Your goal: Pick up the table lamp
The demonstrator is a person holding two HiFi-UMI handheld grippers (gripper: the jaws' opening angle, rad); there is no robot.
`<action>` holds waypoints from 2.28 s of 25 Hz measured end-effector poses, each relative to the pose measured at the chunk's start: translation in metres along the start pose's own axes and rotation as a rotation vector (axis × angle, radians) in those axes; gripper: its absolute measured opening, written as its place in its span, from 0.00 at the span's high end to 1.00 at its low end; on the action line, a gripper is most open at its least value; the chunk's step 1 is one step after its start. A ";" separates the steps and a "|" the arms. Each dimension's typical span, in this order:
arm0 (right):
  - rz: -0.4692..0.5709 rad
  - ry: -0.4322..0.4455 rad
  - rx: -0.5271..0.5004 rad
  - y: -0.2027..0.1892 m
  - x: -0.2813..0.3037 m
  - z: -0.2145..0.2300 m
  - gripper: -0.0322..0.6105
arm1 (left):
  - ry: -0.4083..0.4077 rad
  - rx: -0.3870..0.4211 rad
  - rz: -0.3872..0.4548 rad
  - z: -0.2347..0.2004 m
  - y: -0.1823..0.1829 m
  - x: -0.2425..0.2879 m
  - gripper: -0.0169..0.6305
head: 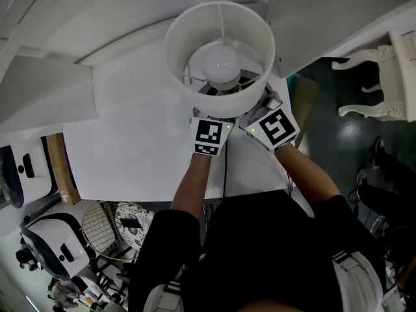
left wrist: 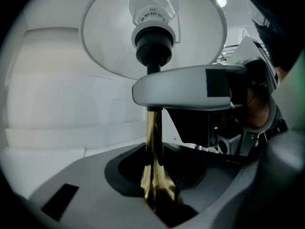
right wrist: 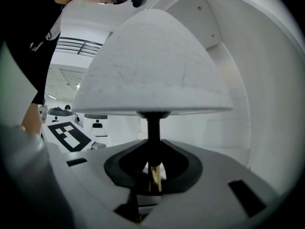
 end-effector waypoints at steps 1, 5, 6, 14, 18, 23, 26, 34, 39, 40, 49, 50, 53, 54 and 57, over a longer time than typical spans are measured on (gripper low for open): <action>0.002 -0.001 0.001 0.000 -0.001 -0.001 0.82 | 0.000 -0.001 -0.001 0.001 0.000 0.000 0.80; 0.002 -0.006 0.004 -0.001 -0.002 -0.002 0.82 | 0.007 -0.007 -0.009 0.002 0.001 -0.002 0.80; 0.004 -0.011 0.007 -0.002 -0.003 -0.003 0.82 | 0.010 -0.010 -0.011 0.003 0.001 -0.002 0.80; 0.038 -0.032 0.032 -0.001 -0.008 -0.003 0.82 | 0.004 -0.015 -0.015 0.004 0.005 -0.009 0.80; 0.054 -0.027 0.021 0.004 -0.015 -0.009 0.82 | 0.007 -0.007 -0.005 0.008 0.013 -0.013 0.80; 0.058 -0.034 -0.011 0.014 -0.020 -0.017 0.82 | 0.006 -0.006 0.007 0.010 0.022 -0.018 0.80; 0.054 -0.033 -0.017 0.018 -0.024 -0.021 0.82 | 0.006 -0.002 0.015 0.012 0.028 -0.022 0.80; 0.064 -0.022 -0.040 0.035 -0.030 -0.038 0.82 | 0.010 0.012 0.034 0.012 0.046 -0.037 0.80; 0.068 -0.016 -0.040 0.043 -0.033 -0.048 0.82 | 0.013 0.005 0.041 0.009 0.055 -0.046 0.80; 0.072 -0.018 -0.042 0.044 -0.033 -0.049 0.82 | 0.015 0.005 0.043 0.010 0.057 -0.047 0.80; 0.074 -0.050 -0.047 0.065 -0.042 -0.062 0.82 | -0.022 0.033 0.077 0.011 0.081 -0.058 0.80; 0.075 -0.047 -0.048 0.067 -0.042 -0.063 0.82 | -0.027 0.041 0.080 0.011 0.083 -0.059 0.80; 0.081 -0.041 -0.047 0.072 -0.044 -0.068 0.82 | -0.032 0.067 0.086 0.009 0.089 -0.065 0.80; 0.083 -0.042 -0.047 0.074 -0.044 -0.069 0.82 | -0.033 0.073 0.088 0.009 0.091 -0.066 0.81; 0.084 -0.045 -0.053 0.080 -0.046 -0.074 0.82 | -0.036 0.081 0.096 0.008 0.097 -0.070 0.81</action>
Point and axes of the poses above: the fingertips, and each gripper's own axes: x forward along the fingers, z to its right, y out of its top, the point moved 10 cm from there along -x, backward along the fingers, and after that the axes turned 14 degrees about x, right-handed, at the moved point
